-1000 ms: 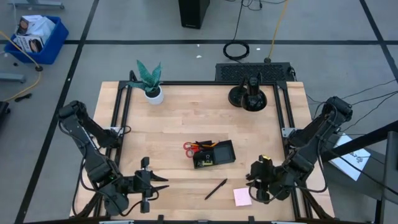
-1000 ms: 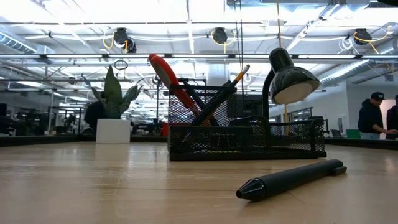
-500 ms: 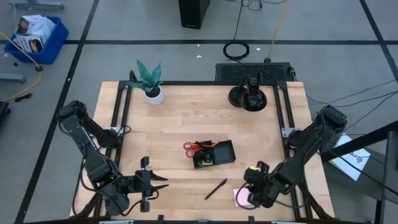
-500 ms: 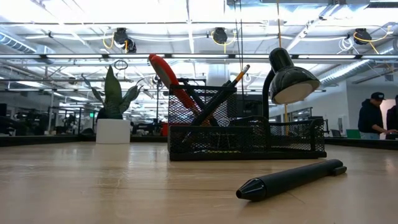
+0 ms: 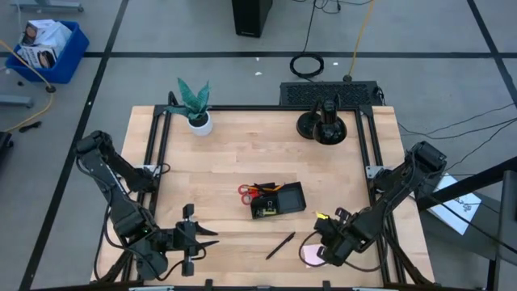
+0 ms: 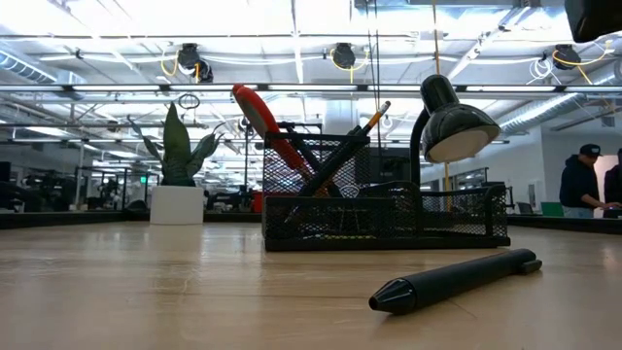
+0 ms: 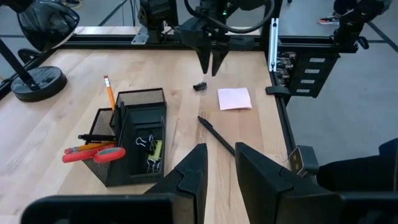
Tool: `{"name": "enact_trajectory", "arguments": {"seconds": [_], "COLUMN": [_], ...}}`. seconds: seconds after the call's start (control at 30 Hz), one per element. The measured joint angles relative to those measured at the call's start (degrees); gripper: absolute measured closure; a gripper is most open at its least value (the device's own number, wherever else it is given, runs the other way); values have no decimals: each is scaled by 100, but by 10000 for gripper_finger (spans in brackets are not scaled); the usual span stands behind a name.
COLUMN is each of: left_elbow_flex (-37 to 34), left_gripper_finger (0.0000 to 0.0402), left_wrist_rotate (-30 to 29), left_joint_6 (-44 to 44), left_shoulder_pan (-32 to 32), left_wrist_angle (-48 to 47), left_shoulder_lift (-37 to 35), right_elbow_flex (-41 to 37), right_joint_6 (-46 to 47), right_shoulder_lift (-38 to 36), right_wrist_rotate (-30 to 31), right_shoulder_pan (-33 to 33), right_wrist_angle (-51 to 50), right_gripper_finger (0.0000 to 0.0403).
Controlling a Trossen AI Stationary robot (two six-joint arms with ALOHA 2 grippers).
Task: Pick and place office supplies into organizer
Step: Put the black binder clip into the black desk organizer
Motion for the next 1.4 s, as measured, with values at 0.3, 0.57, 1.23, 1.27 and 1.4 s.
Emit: {"name": "enact_trajectory", "arguments": {"seconds": [0.3, 0.57, 1.23, 1.27, 1.4], "left_elbow_flex": [0, 0, 0, 0, 0], "left_gripper_finger": [314, 314, 314, 314, 314], "left_wrist_rotate": [7, 10, 7, 7, 7], "left_joint_6": [26, 20, 19, 20, 20], "left_shoulder_pan": [0, 0, 0, 0, 0], "left_wrist_angle": [-1, 0, 9, 9, 9], "left_shoulder_lift": [0, 0, 0, 0, 0], "right_elbow_flex": [0, 0, -582, -596, -641], "right_joint_6": [141, 380, 773, 773, 773], "right_shoulder_lift": [0, 0, 0, 0, 0], "right_wrist_rotate": [21, 24, -276, -276, -269], "right_shoulder_pan": [-148, -216, -214, -216, -218], "right_wrist_angle": [2, -13, 734, 728, 690], "right_gripper_finger": [303, 303, 303, 303, 303]}}
